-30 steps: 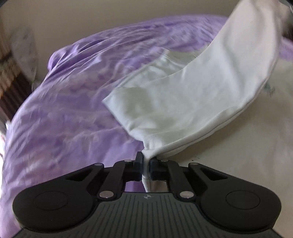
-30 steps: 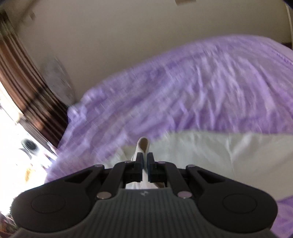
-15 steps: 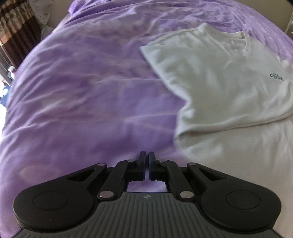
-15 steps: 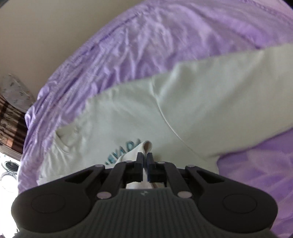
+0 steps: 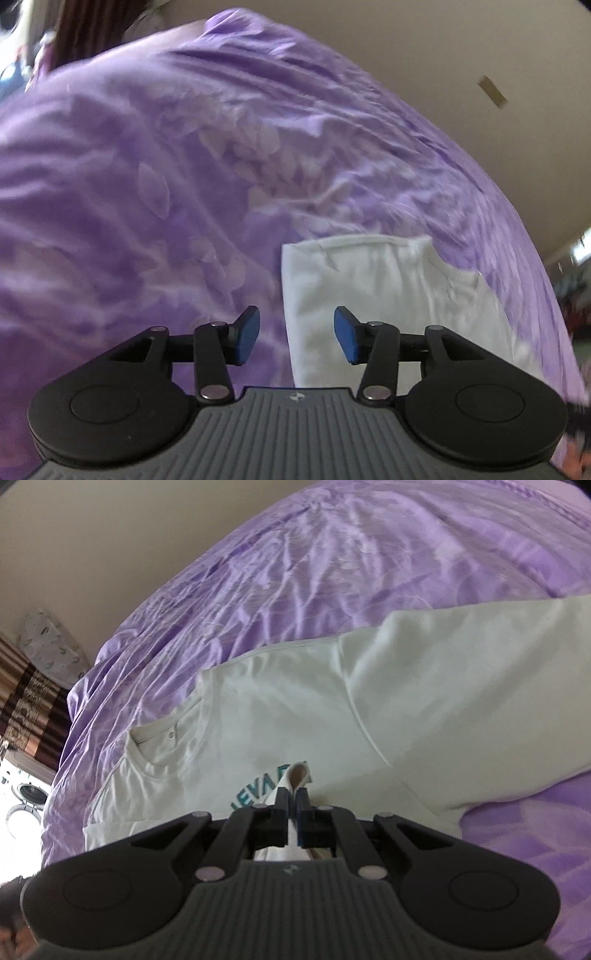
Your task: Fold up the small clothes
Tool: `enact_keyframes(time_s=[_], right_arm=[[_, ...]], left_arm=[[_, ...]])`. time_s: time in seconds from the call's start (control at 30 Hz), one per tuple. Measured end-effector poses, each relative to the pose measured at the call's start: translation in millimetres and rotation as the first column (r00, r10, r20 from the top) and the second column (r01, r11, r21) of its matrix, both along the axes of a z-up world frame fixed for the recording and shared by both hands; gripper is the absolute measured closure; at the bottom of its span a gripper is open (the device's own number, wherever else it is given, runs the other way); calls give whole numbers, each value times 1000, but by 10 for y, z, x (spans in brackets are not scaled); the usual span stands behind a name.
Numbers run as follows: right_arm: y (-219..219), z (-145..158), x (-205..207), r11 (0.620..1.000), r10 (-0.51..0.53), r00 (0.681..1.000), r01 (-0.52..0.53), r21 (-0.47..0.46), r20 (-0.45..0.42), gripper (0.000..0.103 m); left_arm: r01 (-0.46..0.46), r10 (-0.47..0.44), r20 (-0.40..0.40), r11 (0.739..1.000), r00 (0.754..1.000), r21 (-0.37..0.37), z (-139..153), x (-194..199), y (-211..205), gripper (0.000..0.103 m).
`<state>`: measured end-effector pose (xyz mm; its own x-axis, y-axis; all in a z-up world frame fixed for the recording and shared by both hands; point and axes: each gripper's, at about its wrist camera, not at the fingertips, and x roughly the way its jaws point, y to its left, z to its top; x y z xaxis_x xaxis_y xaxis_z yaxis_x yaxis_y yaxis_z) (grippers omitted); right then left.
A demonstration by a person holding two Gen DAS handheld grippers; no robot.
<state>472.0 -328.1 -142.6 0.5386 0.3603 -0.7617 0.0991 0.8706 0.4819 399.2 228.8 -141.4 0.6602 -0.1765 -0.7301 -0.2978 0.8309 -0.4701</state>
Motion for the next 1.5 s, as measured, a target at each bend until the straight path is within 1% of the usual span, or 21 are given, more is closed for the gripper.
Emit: enact_keyframes(time_s=[0.07,0.17,0.2,0.23,0.27,0.37,0.43,0.5,0.57,0.7,0.83,0.87,0.93,0.97,1.0,1.07,1.13,1.23,1.3,1.37,1.5], right_arm=[[27,33,-9,1000,23,1000,-23,-6,12,103],[54,84,-27,998,65,997,-65,-14,38,103],[57,93,-25,997,75,996,-75,-11,44,103],[60,101,-21,997,83,995,-83,-8,51,103],[66,103,-12,996,90,994,-90,-5,55,103],[93,186,24,993,119,989,-119,-3,84,103],[58,363,-8,993,113,977,-118,14,182,103],[-37,502,-23,994,81,962,-98,53,262,103],[-107,497,49,998,40,963,-51,35,267,103],[-124,59,362,1000,-15,990,15,-3,143,103],[-30,-293,515,998,-43,995,47,-40,89,103],[-37,-318,528,998,-48,995,52,-45,86,101],[-69,-320,517,995,-73,995,77,-66,69,88],[-91,-303,495,994,-70,995,75,-73,75,66],[-99,-265,456,994,-63,994,71,-87,93,59],[-88,-191,390,993,-32,994,44,-113,103,60],[-21,-141,314,992,5,995,7,-127,95,61],[117,-103,166,986,66,995,-53,-157,81,61],[198,-83,55,978,99,993,-84,-190,70,62],[218,-70,-55,971,124,990,-106,-216,71,62],[87,-29,-290,966,133,989,-116,-230,60,62]], left_arm=[[-44,44,-5,999,999,-8,-146,143,18,49],[-74,74,5,996,997,-58,-293,280,51,63],[-74,75,13,994,997,-81,-329,318,64,75],[-71,73,12,993,997,-91,-345,347,52,98],[-66,67,9,994,998,-89,-353,374,38,100],[-56,59,96,998,994,-33,-199,284,-12,101],[-51,54,160,998,986,-20,-49,162,6,101],[-65,62,190,998,980,8,45,78,54,101],[-69,66,193,998,979,12,45,54,102,101],[-81,73,151,995,986,49,-94,169,74,101],[-85,74,112,992,991,95,-172,217,31,100],[-99,85,112,987,990,129,-136,186,43,100],[-100,83,109,983,991,156,-56,115,110,96],[-73,60,92,986,994,149,-2,69,145,96],[-37,27,79,990,996,137,40,35,152,96],[77,-86,66,989,994,125,150,-54,49,96],[189,-200,60,970,978,151,249,-155,-179,96],[337,-348,25,921,937,197,278,-287,-586,96],[397,-398,-50,881,916,259,159,-312,-800,99],[377,-344,-157,872,926,312,-37,-283,-820,103],[293,-220,-246,901,944,319,-292,-351,-499,103]])
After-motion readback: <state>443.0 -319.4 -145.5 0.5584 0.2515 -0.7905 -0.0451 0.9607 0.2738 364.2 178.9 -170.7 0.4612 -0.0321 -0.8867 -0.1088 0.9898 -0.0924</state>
